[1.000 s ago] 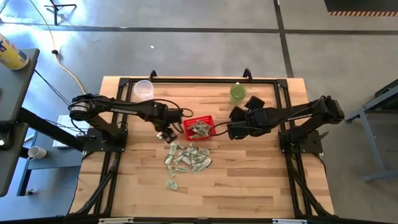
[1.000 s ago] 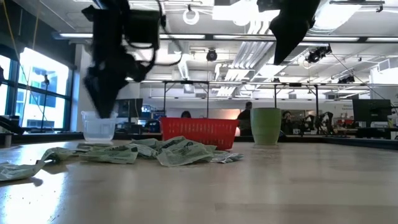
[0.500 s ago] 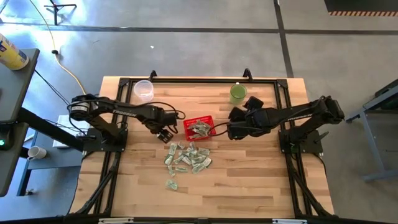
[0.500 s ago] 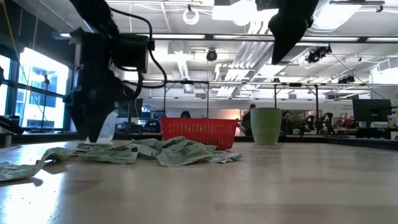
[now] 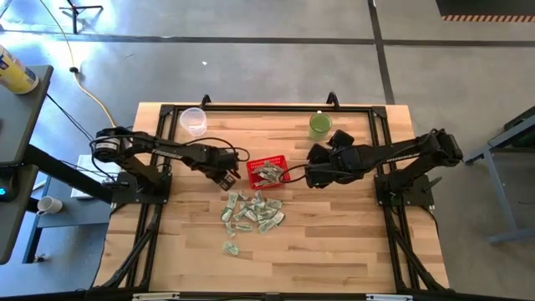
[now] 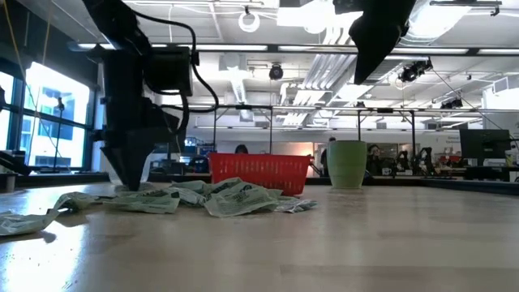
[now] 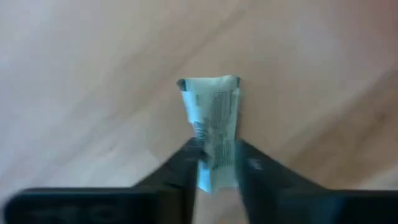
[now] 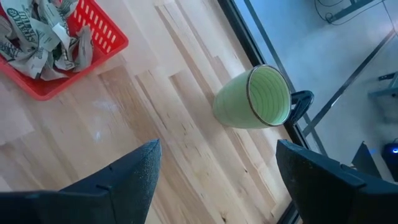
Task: Pick and place Stevia / Truvia into bins
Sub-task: Put the stevia packet into the red basket
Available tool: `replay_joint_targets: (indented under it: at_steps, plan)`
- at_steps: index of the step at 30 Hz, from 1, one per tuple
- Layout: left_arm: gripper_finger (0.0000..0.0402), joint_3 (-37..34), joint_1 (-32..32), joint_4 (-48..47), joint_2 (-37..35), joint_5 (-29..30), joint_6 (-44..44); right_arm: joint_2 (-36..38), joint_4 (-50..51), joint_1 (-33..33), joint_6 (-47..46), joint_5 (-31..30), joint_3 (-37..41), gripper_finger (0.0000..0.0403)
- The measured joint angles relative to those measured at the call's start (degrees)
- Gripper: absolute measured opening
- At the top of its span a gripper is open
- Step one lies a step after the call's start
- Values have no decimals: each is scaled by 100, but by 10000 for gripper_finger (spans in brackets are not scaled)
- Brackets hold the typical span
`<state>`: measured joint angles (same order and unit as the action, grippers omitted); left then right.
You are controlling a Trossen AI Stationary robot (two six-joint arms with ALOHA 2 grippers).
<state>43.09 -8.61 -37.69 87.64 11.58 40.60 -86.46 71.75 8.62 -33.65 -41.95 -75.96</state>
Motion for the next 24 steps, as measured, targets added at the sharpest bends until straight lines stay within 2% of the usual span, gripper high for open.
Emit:
replay_joint_targets:
  at_steps: [3,5,9,11,16,19,22,24]
  plan:
    - [38,78,-6,62,3,39,17,0,0,0,0,-20,0,309]
    - [20,252,-2,37,3,-53,14,0,0,0,0,-22,0,309]
    - [39,889,-2,23,6,-512,-336,0,0,0,0,-31,0,309]
    - [32,1334,45,41,-11,-604,-553,0,4,0,-1,-31,0,309]
    - [20,2372,226,514,-26,-230,-1262,0,18,0,0,-31,0,309]
    - [34,2671,219,986,283,-843,-1864,0,20,0,2,-42,0,309]
    - [60,2782,188,1004,741,-1315,-1863,0,23,0,0,-97,0,309]
    - [79,2794,188,957,973,-1397,-1645,-2,29,0,0,-101,0,309]
